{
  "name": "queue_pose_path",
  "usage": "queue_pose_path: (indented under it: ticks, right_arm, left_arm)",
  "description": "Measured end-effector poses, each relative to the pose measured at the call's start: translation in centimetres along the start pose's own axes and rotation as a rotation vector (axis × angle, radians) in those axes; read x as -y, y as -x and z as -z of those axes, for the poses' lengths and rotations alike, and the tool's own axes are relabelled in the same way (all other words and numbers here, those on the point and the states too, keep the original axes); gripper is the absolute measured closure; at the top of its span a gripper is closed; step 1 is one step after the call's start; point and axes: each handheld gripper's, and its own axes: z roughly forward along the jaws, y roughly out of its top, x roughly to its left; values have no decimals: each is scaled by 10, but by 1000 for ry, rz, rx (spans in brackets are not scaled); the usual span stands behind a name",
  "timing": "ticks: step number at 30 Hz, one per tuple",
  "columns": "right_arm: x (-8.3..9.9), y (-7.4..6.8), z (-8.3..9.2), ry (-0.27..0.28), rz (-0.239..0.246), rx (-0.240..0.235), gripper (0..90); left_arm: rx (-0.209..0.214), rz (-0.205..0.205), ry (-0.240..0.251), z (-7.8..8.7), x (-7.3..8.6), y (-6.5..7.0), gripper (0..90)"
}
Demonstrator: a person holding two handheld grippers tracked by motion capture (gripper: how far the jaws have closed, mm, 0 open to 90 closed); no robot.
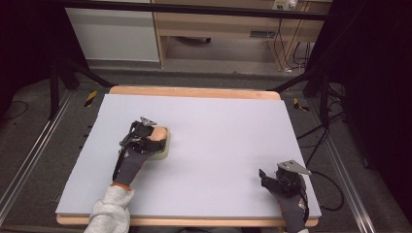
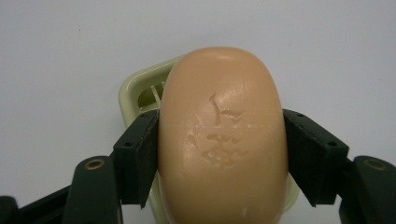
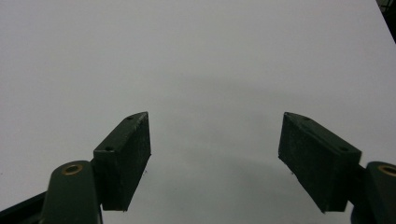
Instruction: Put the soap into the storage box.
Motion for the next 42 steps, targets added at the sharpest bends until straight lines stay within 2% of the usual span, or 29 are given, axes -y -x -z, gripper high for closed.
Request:
queue_pose_path:
  ticks: [14,42]
  right_arm:
    - [0,0,-1,-2,5,0,252]
    - [0,0,-1,-3,4,-1,250]
  left_arm:
    - [-15,15,-24,-12,4,-2,317]
    - [-19,28,-41,-21,5,-1,313]
